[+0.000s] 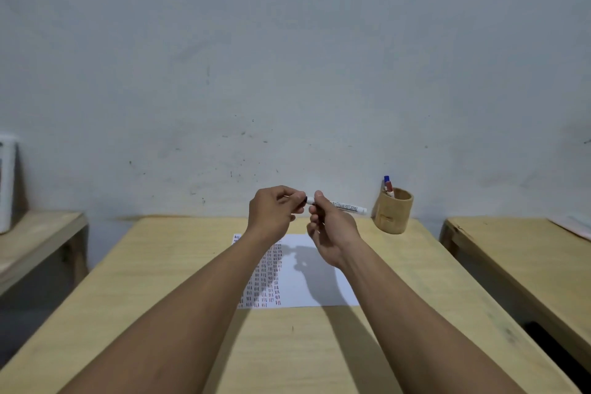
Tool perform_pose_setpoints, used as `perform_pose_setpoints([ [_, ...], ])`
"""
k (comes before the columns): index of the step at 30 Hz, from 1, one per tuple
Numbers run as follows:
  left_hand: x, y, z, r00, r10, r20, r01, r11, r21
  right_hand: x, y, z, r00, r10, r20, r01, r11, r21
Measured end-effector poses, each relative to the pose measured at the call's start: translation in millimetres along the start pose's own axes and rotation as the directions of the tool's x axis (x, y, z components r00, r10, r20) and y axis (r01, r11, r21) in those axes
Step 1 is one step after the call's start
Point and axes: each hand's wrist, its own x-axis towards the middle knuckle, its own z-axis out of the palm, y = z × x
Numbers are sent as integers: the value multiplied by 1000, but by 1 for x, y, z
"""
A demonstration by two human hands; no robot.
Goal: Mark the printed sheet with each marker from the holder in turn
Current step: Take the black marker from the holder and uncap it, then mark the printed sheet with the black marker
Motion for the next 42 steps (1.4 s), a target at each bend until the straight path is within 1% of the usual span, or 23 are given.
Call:
perform_pose_setpoints([
  [6,1,-13,-25,998,-22,-62,26,997,73,7,29,18,997,-73,25,73,997,-1],
  [13,4,-32,-47,996,-52,-76,61,992,110,16,56,32,994,-114,7,114,992,-52],
  [17,9,-45,-60,991,-99,-90,109,988,114,24,66,32,990,-139,-5,138,988,-75],
  [19,11,-53,-70,986,-106,-126,128,974,185,27,67,28,989,-145,-18,142,983,-114],
  [21,12,-62,-79,981,-102,-162,149,939,311,31,69,22,988,-150,-27,142,971,-193],
  [23,11,-71,-87,971,-119,-207,194,900,391,34,72,17,989,-145,-21,135,958,-255],
  [26,10,-87,-99,959,-112,-259,236,822,518,38,77,13,990,-138,-13,128,948,-293],
  [30,11,-106,-109,958,-119,-260,259,749,610,42,79,9,990,-143,-6,133,935,-328],
  [33,8,-110,-107,974,-65,-218,203,678,706,43,79,5,988,-157,-2,145,916,-374],
  [34,6,-110,-105,975,-60,-213,198,663,722,43,79,4,986,-164,1,150,904,-401],
  [37,2,-110,-102,971,-63,-232,214,664,716,43,77,-2,983,-181,10,164,867,-470],
  [39,-2,-111,-102,973,-41,-229,205,620,758,42,75,-6,981,-192,22,177,843,-508],
  [40,-5,-111,-103,972,-44,-231,209,614,761,42,74,-9,978,-207,30,190,815,-547],
  [42,-13,-113,-106,974,-47,-223,204,619,758,42,74,-14,966,-253,45,219,721,-657],
])
